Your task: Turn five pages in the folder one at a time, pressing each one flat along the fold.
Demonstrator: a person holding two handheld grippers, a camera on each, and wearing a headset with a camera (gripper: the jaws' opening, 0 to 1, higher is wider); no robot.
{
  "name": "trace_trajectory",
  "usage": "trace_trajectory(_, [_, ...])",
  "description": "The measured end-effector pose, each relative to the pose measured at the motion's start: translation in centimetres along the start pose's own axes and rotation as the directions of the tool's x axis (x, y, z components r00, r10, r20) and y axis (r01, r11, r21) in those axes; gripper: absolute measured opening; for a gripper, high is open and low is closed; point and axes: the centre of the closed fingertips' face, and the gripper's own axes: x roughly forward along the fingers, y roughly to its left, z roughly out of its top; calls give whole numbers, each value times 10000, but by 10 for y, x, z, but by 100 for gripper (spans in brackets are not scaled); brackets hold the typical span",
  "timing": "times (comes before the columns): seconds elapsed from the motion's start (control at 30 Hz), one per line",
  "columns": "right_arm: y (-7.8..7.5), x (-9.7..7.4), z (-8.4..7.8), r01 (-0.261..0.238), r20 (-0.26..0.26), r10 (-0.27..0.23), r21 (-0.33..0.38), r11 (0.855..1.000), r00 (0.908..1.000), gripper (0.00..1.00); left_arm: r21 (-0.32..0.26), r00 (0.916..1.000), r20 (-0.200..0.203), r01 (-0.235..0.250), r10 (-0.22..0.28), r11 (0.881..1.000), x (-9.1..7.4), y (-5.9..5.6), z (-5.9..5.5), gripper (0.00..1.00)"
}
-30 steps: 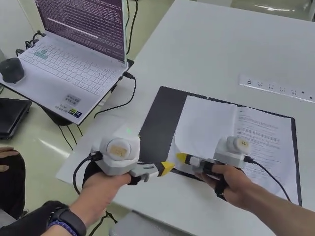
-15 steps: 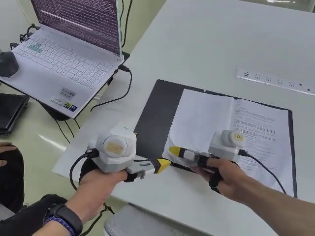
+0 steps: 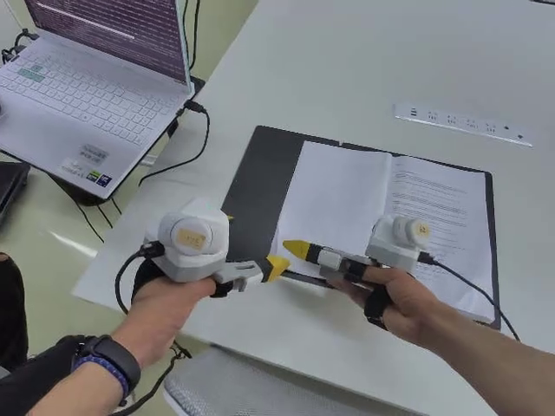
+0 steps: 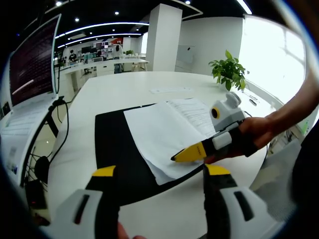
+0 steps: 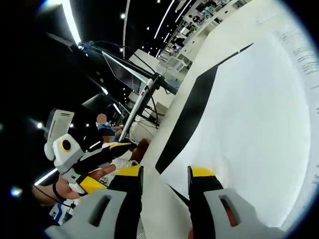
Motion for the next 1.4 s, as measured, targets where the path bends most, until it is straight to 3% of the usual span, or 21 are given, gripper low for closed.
trace_trajectory(0.13, [-2, -24, 16, 144, 619, -137, -108, 9998, 9980, 31, 228, 9998, -100, 187, -185, 9996, 10, -5, 1, 66])
trace_trajectory(0.23, [-7, -40, 24, 312, 799, -291, -251, 9992, 9964, 30, 298, 9994, -191, 300, -294, 9991, 19, -7, 1, 63])
trace_trajectory(0.57, [-32, -84, 47, 1092, 1694, -1091, 84, 9940, 9795, 23, 664, 9968, -468, 686, -656, 9954, 49, -17, 4, 47])
trace_trajectory(0.83, [-39, -96, 51, 1221, 1983, -1261, 325, 9920, 9720, 19, 651, 9934, -779, 889, -838, 9939, 64, -22, -4, 35])
trace_trajectory(1.07, [-44, -98, 55, 1296, 1963, -1334, 318, 9911, 9714, 17, 427, 9880, -1198, 1030, -972, 9938, 76, -22, -23, 26])
trace_trajectory(1.17, [-47, -98, 61, 1343, 1979, -1373, 288, 9905, 9705, 16, 427, 9849, -1506, 927, -853, 9948, 81, -16, -38, 19])
trace_trajectory(1.27, [-50, -98, 65, 1399, 2001, -1420, 249, 9899, 9694, 15, 620, 9807, -1883, 646, -518, 9960, 82, -9, -51, 5])
trace_trajectory(1.4, [-54, -98, 70, 1520, 1927, -1520, 146, 9883, 9694, 15, 405, 9841, -1732, 471, -394, 9981, 81, -4, -52, 0])
